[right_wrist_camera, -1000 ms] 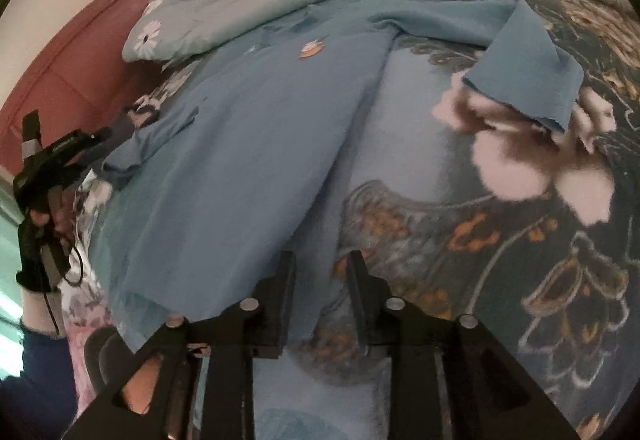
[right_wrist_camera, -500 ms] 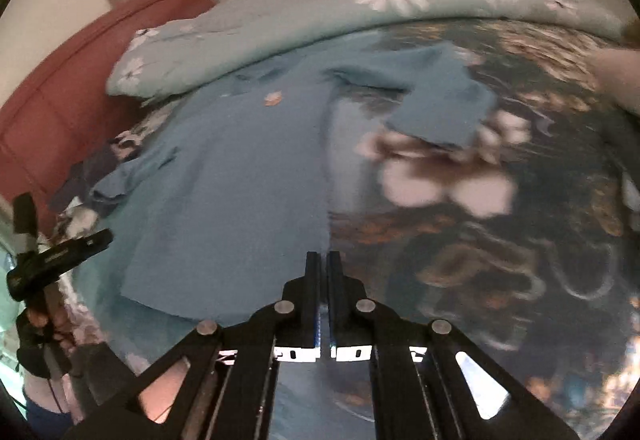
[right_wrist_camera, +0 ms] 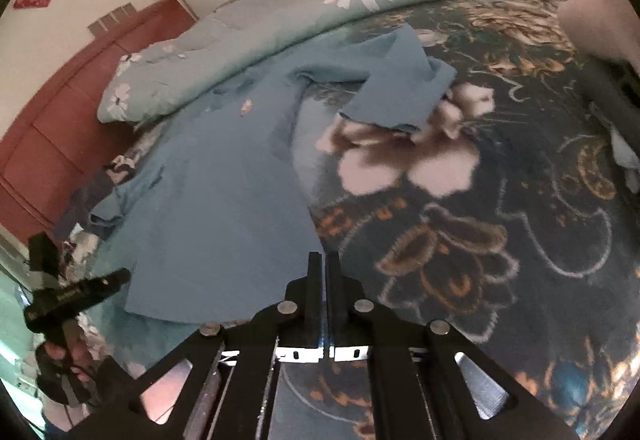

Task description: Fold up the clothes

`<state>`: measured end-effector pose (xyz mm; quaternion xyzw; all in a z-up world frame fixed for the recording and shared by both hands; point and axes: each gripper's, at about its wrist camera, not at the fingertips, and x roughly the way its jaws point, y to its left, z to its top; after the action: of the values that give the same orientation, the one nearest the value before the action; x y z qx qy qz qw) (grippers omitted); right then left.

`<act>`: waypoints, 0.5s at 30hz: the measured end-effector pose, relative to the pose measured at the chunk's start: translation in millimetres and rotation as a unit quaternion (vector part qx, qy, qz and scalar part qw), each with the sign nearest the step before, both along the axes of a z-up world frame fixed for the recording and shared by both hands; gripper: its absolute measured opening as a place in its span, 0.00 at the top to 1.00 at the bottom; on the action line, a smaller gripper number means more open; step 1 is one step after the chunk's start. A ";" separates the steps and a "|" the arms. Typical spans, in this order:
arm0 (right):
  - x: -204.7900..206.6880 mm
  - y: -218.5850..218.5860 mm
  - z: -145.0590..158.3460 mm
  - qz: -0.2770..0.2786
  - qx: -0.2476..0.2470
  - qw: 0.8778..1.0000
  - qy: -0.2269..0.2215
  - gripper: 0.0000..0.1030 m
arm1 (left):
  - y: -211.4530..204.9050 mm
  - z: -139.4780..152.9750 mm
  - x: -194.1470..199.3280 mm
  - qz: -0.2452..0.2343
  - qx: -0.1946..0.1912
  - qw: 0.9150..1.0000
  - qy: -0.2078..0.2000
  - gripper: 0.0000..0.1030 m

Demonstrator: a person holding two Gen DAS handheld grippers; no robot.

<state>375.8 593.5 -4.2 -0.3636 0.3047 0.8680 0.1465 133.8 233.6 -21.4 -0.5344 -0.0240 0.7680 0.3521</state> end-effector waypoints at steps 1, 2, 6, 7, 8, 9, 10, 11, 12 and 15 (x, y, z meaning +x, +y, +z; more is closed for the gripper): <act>-1.2 1.3 -0.8 -0.001 -0.005 1.000 0.005 0.94 | -1.3 0.3 -0.1 0.000 0.001 1.000 -0.001 0.50; -3.5 2.6 -3.1 0.001 -0.013 1.000 0.007 0.91 | -2.2 -0.5 0.5 0.000 0.004 1.000 -0.003 0.51; -4.9 0.7 -10.4 0.007 -0.024 1.000 0.003 0.78 | -5.6 -2.4 2.3 0.004 0.019 1.000 -0.011 0.55; -5.4 0.3 -11.1 0.008 -0.024 1.000 0.004 0.76 | -4.8 -2.6 3.2 0.003 0.018 1.000 -0.010 0.57; -6.0 0.6 -11.8 0.007 -0.022 1.000 0.005 0.70 | -3.7 -2.1 4.3 0.003 0.017 1.000 -0.008 0.59; -7.4 1.4 -12.7 0.006 -0.022 1.000 0.006 0.68 | -2.9 -1.6 5.2 0.002 0.018 1.000 -0.006 0.65; -8.7 2.3 -13.5 0.006 -0.022 1.000 0.007 0.68 | -1.6 -1.6 6.5 -0.001 0.023 1.000 -0.009 0.77; -11.4 3.2 -14.1 0.004 -0.023 1.000 0.008 0.68 | -1.5 -3.2 6.8 -0.001 0.026 1.000 -0.015 0.84; -13.7 2.8 -14.4 0.004 -0.021 1.000 0.008 0.68 | -1.4 -5.0 7.0 0.000 0.029 0.999 -0.021 0.92; -19.9 0.5 -14.8 0.008 -0.018 1.000 0.006 0.68 | -5.5 -5.5 7.5 0.016 0.033 0.999 -0.023 0.94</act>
<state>355.8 594.0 -19.0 -0.3632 0.3186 0.8656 0.1313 141.3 228.2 -26.9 -0.5398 -0.0662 0.7594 0.3571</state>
